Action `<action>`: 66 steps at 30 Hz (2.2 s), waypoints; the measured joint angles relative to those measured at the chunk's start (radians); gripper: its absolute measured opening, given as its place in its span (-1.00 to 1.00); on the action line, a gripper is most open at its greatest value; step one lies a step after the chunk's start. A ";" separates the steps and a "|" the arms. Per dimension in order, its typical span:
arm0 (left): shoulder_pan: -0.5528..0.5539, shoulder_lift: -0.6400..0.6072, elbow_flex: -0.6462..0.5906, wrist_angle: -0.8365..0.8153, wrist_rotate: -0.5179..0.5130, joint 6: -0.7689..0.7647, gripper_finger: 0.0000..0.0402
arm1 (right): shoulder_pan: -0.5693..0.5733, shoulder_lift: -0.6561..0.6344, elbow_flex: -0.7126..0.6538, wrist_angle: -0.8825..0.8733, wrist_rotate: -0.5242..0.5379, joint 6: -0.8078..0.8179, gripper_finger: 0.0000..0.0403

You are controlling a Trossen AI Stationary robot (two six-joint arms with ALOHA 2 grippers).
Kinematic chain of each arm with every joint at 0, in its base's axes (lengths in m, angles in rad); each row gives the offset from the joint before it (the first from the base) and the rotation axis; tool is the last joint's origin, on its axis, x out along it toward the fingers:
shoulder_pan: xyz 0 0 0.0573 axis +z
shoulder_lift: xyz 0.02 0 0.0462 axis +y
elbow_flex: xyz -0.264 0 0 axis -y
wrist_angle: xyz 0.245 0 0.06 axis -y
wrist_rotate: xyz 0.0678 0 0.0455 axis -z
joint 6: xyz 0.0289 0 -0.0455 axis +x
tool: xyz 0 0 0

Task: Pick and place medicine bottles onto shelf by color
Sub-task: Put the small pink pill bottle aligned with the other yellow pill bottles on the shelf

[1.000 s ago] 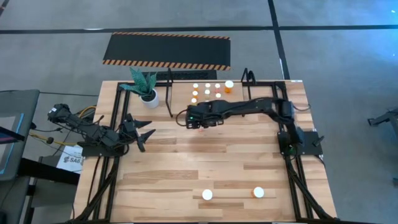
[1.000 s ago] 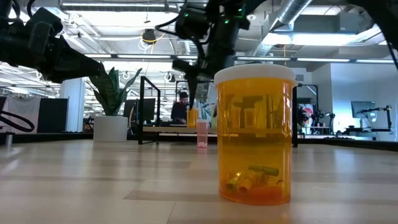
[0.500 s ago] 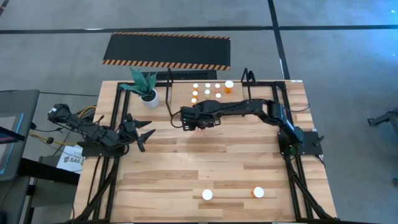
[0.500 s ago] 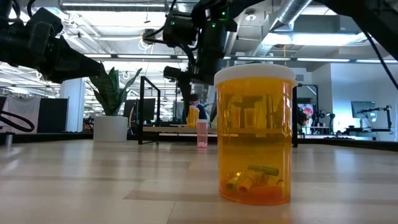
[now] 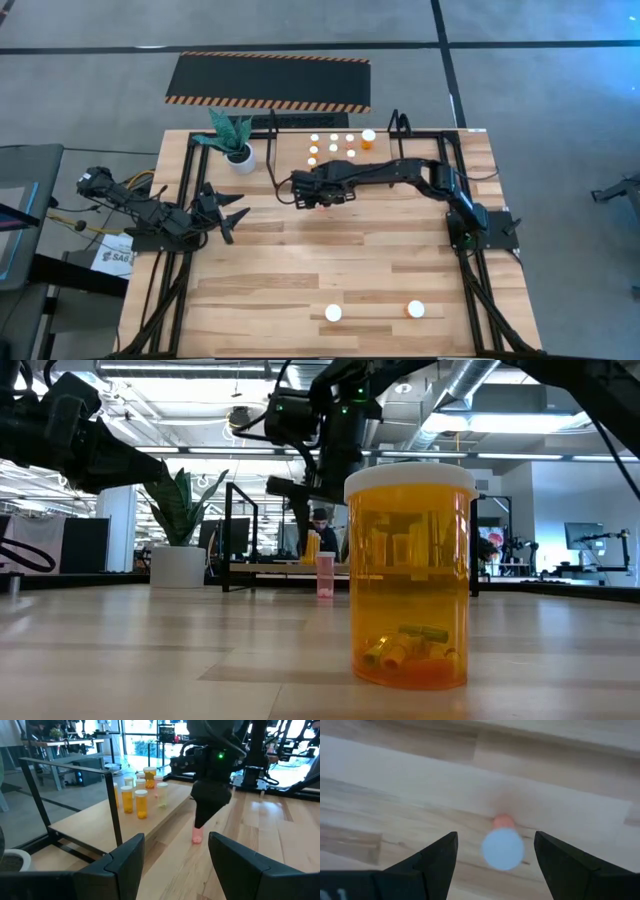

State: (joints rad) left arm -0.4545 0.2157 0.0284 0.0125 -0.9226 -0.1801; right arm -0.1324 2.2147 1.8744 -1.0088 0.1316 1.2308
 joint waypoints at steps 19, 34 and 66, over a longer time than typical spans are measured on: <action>0.000 0.000 0.000 0.000 -0.001 0.000 0.04 | -0.016 0.069 0.000 0.025 -0.056 -0.006 0.42; 0.000 0.000 0.000 0.000 -0.001 0.000 0.04 | -0.023 0.069 0.000 0.027 -0.056 -0.009 0.41; 0.000 0.000 0.000 0.000 0.000 0.000 0.04 | -0.035 0.017 0.000 -0.102 -0.085 0.001 -0.36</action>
State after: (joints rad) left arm -0.4545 0.2157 0.0284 0.0128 -0.9230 -0.1799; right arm -0.1678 2.2316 1.8741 -1.1111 0.0469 1.2321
